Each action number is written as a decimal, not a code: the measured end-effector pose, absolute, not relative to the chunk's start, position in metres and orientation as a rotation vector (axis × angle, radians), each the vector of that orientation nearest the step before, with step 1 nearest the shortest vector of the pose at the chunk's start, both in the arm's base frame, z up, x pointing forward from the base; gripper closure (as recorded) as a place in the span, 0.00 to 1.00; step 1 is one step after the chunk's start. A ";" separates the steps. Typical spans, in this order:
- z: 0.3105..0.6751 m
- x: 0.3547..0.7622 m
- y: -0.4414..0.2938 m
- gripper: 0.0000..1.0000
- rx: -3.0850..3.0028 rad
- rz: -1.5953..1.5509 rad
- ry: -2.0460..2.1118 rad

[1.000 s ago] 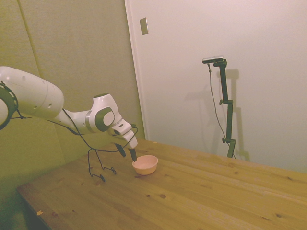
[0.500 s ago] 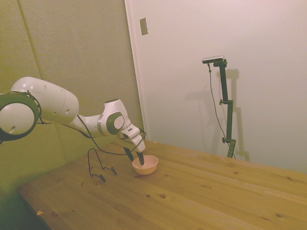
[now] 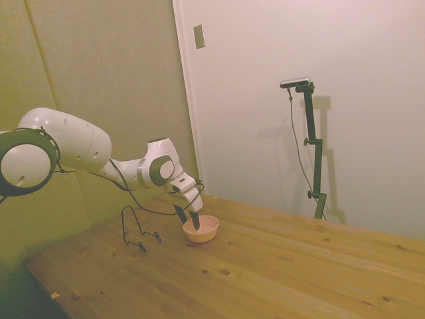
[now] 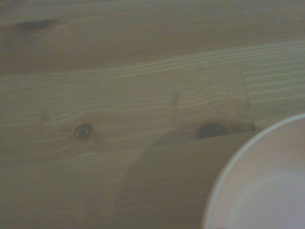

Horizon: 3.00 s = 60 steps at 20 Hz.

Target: Load the bowl

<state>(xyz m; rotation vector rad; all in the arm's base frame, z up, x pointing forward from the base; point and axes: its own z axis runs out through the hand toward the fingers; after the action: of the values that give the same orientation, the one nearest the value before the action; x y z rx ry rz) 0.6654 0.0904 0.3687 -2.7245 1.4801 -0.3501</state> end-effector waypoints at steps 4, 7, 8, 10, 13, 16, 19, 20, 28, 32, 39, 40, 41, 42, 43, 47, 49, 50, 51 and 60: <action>0.365 0.666 0.089 1.00 -2.717 -0.332 1.487; 0.365 0.666 0.086 1.00 -2.717 -0.328 1.485; 0.365 0.666 0.085 1.00 -2.718 -0.327 1.483; 0.365 0.667 0.083 1.00 -2.720 -0.320 1.481; 0.365 0.667 0.083 1.00 -2.725 -0.306 1.479; 0.366 0.668 0.082 1.00 -2.724 -0.292 1.469; 0.373 0.671 0.076 1.00 -2.715 -0.262 1.455; 0.375 0.672 0.074 1.00 -2.711 -0.248 1.448; 0.417 0.650 0.077 1.00 -2.637 -0.107 1.266; 0.458 0.582 0.102 1.00 -2.604 -0.041 1.134; 0.421 0.551 0.092 1.00 -2.407 -0.022 1.066; 0.419 0.543 0.088 1.00 -2.385 -0.025 1.058; 0.419 0.534 0.083 1.00 -2.358 -0.031 1.048; 0.422 0.525 0.079 1.00 -2.339 -0.039 1.036; 0.428 0.517 0.076 1.00 -2.328 -0.053 1.023; 0.460 0.494 0.077 1.00 -2.295 -0.104 0.991; 0.468 0.492 0.085 1.00 -2.270 -0.097 0.970; 0.469 0.491 0.090 1.00 -2.255 -0.092 0.956; 0.470 0.492 0.096 1.00 -2.237 -0.086 0.938; 0.463 0.496 0.106 1.00 -2.137 -0.047 0.801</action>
<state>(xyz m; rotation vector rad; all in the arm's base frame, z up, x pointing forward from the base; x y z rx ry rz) 0.4960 0.1064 0.4635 -2.1372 0.8008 -0.0469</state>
